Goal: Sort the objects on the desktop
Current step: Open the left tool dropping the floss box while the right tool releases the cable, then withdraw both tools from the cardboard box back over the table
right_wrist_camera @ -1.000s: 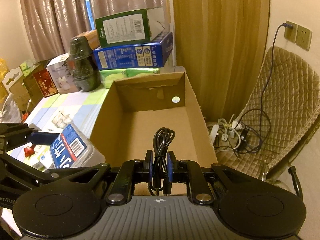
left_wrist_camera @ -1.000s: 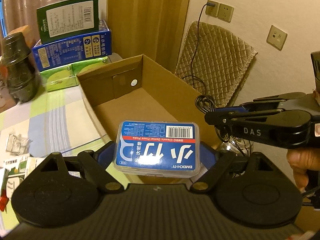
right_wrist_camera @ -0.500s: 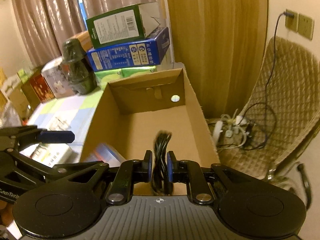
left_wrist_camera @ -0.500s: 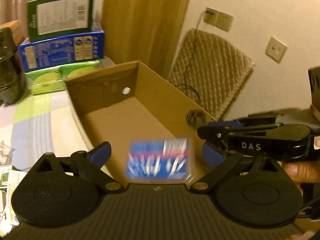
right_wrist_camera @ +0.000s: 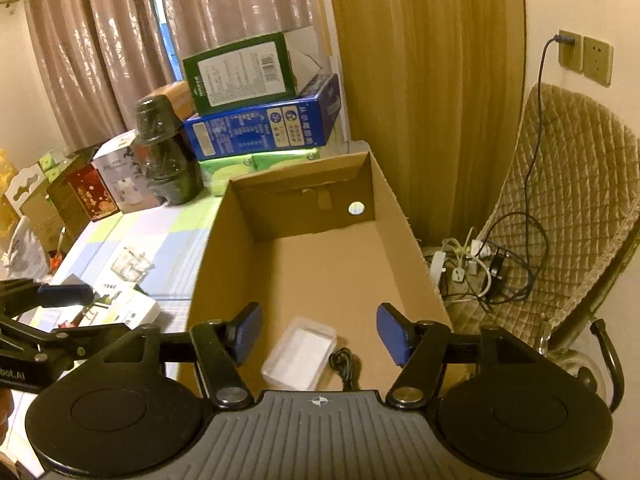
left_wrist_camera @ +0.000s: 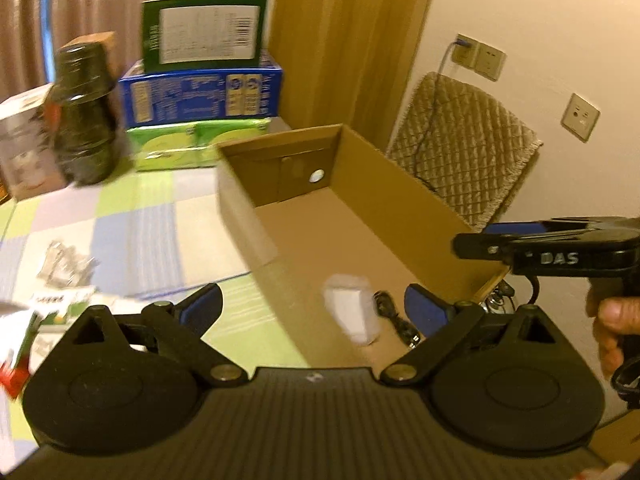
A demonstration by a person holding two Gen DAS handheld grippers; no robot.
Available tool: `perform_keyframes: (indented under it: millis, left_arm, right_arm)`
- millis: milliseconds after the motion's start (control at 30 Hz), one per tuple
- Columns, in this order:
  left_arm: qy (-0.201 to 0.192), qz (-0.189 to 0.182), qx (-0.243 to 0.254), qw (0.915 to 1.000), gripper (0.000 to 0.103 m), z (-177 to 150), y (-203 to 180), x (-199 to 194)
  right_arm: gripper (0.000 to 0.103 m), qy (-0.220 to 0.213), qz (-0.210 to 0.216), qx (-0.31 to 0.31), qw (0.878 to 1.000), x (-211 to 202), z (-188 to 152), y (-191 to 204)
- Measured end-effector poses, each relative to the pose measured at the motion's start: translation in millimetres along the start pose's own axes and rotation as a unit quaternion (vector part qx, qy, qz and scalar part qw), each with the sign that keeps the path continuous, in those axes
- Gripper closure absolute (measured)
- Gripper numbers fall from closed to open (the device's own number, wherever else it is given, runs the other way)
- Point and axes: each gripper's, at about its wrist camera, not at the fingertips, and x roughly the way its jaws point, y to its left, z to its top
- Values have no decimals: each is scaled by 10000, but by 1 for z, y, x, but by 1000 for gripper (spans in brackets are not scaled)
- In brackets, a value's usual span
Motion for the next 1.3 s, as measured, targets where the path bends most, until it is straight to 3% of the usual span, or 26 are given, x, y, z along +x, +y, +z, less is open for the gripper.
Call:
perform_keyframes:
  millis: [267, 400, 767, 933, 1300]
  left_arm:
    - [-5, 351, -284, 9990, 7, -32, 25, -43]
    - [-38, 519, -385, 9979, 6, -44, 36, -62]
    - [-50, 963, -693, 9929, 1, -73, 68, -99]
    - [-4, 1339, -780, 9879, 1, -87, 84, -109]
    - [80, 1641, -1195, 9791, 1, -118, 123, -133]
  right_arm:
    - [10, -110, 77, -285, 9995, -27, -24, 43]
    - [5, -95, 160, -344, 9992, -34, -35, 63]
    - [2, 17, 417, -492, 9979, -38, -52, 104]
    - [2, 77, 509, -571, 9970, -34, -57, 119]
    - [2, 191, 704, -729, 9947, -26, -67, 145]
